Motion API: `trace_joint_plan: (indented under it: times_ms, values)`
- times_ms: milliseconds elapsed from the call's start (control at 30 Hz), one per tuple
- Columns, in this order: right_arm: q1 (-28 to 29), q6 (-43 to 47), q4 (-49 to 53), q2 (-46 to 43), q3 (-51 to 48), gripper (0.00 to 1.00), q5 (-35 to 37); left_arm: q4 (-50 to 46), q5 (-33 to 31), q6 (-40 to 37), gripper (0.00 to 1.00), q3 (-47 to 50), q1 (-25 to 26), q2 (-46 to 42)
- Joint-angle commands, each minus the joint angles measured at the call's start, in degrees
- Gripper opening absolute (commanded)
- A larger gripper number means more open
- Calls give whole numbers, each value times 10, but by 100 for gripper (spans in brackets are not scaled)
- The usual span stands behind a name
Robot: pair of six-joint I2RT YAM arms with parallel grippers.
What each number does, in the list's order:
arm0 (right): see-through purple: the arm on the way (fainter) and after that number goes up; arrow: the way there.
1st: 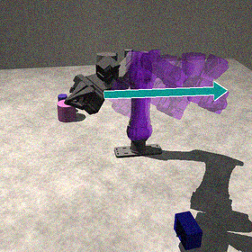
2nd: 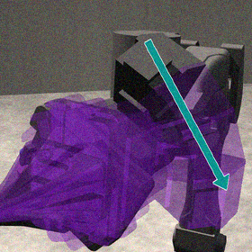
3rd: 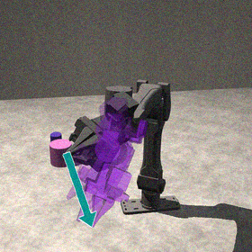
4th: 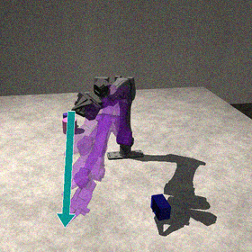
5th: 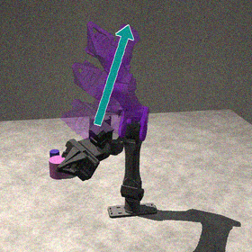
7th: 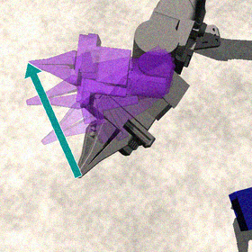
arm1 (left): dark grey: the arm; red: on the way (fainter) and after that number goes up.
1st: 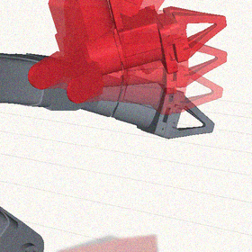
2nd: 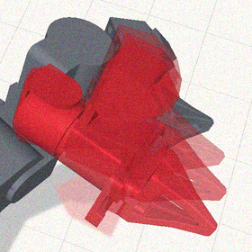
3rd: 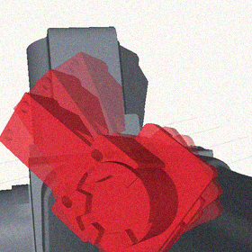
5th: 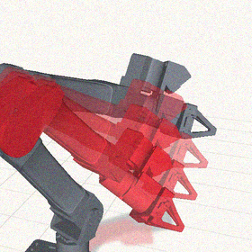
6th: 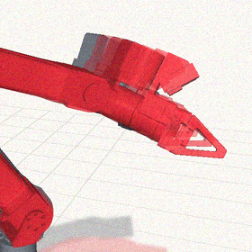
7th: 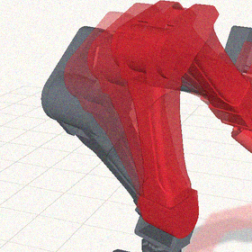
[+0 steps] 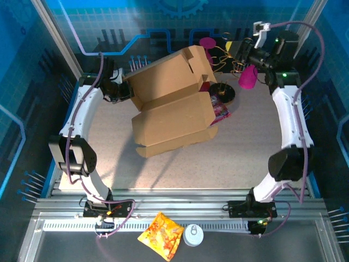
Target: Fold the paper box
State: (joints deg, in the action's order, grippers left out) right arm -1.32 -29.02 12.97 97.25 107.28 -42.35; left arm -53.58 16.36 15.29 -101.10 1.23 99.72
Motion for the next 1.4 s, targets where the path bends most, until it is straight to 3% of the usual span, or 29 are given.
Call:
trace_joint_plan:
  times_ms: [0, 200, 367, 733, 967, 1367]
  values:
    - [6, 0, 2, 35, 37, 43, -121, 14, 77, -36, 0, -16, -5, 12]
    - [29, 50, 42, 49, 14, 48, -172, 21, 124, -41, 0, -26, -6, 34]
    - [40, 21, -8, 45, -14, 48, -209, 13, 121, -45, 0, -34, -5, 46]
    - [65, 37, 6, 36, -16, 50, -204, 16, 112, -31, 0, -53, -4, 69]
    - [92, 171, 152, 56, 35, 54, -126, 18, 114, -37, 0, -62, 4, 76]
    - [146, 275, 213, 48, 75, 58, 51, 9, 107, -39, 0, -63, 7, 71]
